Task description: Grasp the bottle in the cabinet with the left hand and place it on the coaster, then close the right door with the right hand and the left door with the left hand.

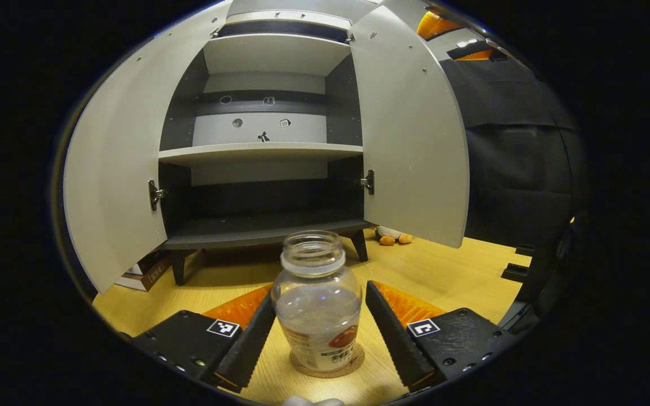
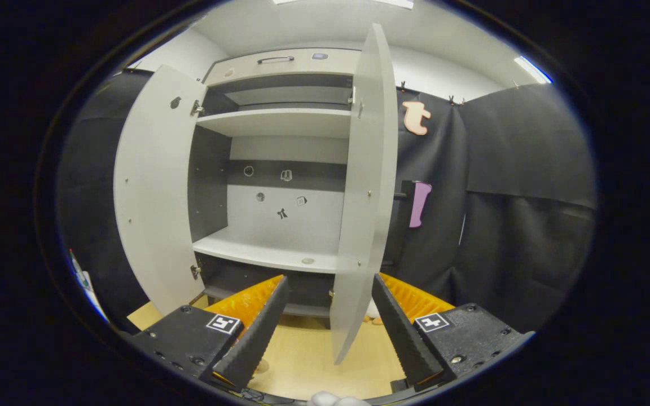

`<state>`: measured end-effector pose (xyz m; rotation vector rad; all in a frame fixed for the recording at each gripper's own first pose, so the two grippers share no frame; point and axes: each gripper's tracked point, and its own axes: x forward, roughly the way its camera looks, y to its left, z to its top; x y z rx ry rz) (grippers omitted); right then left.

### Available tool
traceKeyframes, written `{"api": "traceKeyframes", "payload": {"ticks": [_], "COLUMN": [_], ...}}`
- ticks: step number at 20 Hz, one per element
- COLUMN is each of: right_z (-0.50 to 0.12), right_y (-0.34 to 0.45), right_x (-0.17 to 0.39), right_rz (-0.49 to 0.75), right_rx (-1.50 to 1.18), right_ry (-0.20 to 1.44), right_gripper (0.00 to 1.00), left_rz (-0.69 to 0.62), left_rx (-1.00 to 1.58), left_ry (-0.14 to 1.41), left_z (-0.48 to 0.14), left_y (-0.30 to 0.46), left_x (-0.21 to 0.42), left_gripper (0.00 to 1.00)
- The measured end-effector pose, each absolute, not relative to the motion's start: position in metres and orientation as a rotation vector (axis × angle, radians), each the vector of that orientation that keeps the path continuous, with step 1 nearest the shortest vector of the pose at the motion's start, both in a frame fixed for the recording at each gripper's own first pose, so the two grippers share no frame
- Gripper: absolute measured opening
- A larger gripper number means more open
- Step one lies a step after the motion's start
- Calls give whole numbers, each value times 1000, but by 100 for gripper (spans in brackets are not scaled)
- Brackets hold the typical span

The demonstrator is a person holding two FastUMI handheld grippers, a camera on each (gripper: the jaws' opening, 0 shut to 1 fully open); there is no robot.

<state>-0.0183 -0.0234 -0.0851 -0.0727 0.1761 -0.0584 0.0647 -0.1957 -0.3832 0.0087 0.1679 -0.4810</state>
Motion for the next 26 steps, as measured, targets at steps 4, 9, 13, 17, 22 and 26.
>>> {"api": "traceKeyframes", "payload": {"ticks": [4,9,13,17,22,26], "right_z": [-80,-72,-66,-57,-52,-51], "right_y": [-21,-20,-23,-32,-36,-40], "right_x": [-22,-29,-38,-45,-49,-53], "right_rz": [-53,-49,-60,-78,-80,-84], "right_rx": [-68,-52,-22,3,23,33], "right_ry": [163,136,107,61,34,16], "right_gripper": [98,98,98,98,98,98], "left_rz": [-458,-445,-411,-382,-289,-179], "left_rx": [22,-15,-3,-54,-13,22], "left_ry": [160,129,95,52,35,4], "left_z": [-372,-330,-273,-197,-128,-82], "left_y": [-189,-182,-170,-158,-116,-67], "left_x": [70,76,78,76,65,48], "left_gripper": [98,97,97,97,97,99]}}
